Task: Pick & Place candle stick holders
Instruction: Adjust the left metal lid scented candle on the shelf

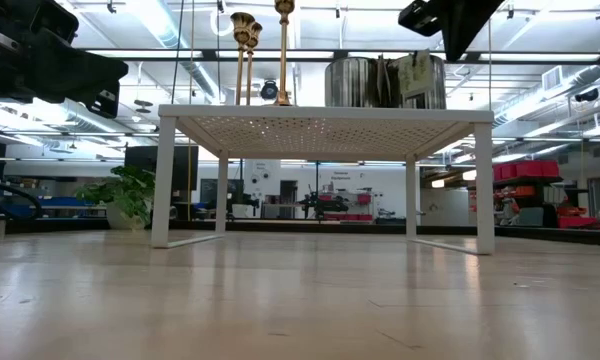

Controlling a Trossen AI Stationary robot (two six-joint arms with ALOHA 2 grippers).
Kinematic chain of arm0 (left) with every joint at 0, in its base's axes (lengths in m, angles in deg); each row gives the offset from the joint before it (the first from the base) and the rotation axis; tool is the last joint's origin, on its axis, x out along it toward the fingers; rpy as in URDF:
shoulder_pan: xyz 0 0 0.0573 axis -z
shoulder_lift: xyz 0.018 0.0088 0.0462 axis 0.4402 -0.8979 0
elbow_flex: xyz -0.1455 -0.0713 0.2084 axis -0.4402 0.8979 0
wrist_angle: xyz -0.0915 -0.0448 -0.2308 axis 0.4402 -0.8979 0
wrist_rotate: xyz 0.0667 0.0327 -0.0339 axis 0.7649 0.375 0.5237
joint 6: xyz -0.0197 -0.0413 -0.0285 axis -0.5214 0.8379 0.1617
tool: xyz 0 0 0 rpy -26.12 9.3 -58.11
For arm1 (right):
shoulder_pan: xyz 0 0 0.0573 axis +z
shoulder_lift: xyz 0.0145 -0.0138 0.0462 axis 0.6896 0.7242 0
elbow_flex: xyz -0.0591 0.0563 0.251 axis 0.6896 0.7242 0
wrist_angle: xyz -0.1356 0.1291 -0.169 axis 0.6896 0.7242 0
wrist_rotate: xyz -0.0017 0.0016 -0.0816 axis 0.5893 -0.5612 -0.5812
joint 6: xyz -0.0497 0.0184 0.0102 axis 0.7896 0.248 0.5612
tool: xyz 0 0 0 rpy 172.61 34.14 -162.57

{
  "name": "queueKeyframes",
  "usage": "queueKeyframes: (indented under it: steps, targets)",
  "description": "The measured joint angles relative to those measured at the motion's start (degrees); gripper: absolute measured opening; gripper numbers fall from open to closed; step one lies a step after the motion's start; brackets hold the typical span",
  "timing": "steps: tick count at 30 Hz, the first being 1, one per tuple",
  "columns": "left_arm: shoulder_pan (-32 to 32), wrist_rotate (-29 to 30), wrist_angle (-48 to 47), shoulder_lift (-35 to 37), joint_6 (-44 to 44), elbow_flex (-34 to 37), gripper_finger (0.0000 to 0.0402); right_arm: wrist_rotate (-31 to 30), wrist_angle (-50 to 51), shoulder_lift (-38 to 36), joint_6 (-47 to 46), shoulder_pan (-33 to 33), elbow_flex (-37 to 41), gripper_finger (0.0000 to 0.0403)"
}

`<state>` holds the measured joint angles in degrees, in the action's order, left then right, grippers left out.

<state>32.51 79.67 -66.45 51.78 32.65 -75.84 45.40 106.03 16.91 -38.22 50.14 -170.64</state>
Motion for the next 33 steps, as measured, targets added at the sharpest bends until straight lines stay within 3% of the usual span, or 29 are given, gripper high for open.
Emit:
queueKeyframes:
  steps: [23,33]
  targets:
    - [0.0,0.0,0.0,0.0,0.0,0.0,0.0019,0.0,-3.5,-4.0,-1.9,-1.6,0.0,0.0000]
    - [0.0,0.0,0.0,0.0,0.0,0.0,0.0019,5.0,-11.0,-4.0,-2.5,-1.6,0.0,0.0000]
